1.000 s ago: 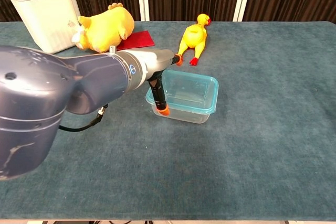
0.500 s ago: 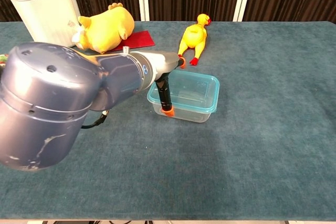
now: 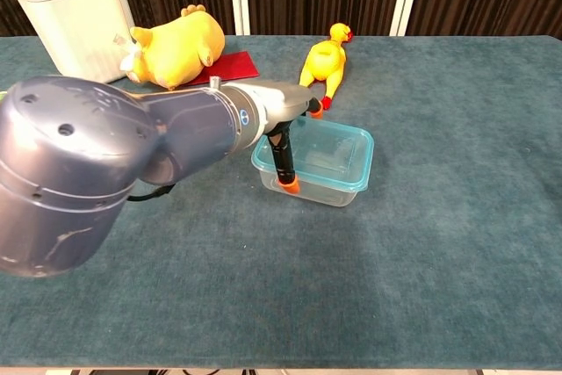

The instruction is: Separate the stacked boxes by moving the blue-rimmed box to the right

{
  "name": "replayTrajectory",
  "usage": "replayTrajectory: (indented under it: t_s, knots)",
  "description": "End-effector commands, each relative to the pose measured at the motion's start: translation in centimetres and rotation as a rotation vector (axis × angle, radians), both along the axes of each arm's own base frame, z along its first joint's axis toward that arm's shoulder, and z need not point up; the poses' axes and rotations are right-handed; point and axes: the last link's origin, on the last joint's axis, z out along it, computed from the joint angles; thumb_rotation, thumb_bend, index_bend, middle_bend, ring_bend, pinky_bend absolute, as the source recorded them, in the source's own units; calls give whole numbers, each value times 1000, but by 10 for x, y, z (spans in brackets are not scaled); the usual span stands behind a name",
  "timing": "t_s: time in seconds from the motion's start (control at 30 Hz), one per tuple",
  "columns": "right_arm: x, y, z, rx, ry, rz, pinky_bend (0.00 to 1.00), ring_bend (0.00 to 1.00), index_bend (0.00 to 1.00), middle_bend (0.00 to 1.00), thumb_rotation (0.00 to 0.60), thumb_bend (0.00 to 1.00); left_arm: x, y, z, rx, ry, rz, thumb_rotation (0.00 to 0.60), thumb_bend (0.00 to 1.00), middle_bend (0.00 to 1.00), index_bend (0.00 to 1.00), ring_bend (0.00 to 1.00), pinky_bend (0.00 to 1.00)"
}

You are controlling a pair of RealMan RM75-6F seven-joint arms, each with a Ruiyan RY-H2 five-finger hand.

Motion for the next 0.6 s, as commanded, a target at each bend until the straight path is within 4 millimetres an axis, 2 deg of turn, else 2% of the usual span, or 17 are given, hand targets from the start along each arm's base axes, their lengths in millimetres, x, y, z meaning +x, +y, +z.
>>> replayTrajectory:
  t_s: [0.03,0.4,0.6]
  knots:
    - [0,0,0,0,0,1,0,0,0,0,600,148,-2,1,3,-8,10,-56,600,121,225,199,172,294]
    - [12,1,-4,26,5,46,0,0,0,0,600,147,-16,5,11,-57,-19,-153,600,124,234,202,172,298]
    - [28,-4,-21,70,-6,84,0,0,0,0,600,147,-21,5,10,-98,-37,-179,600,124,233,204,172,299]
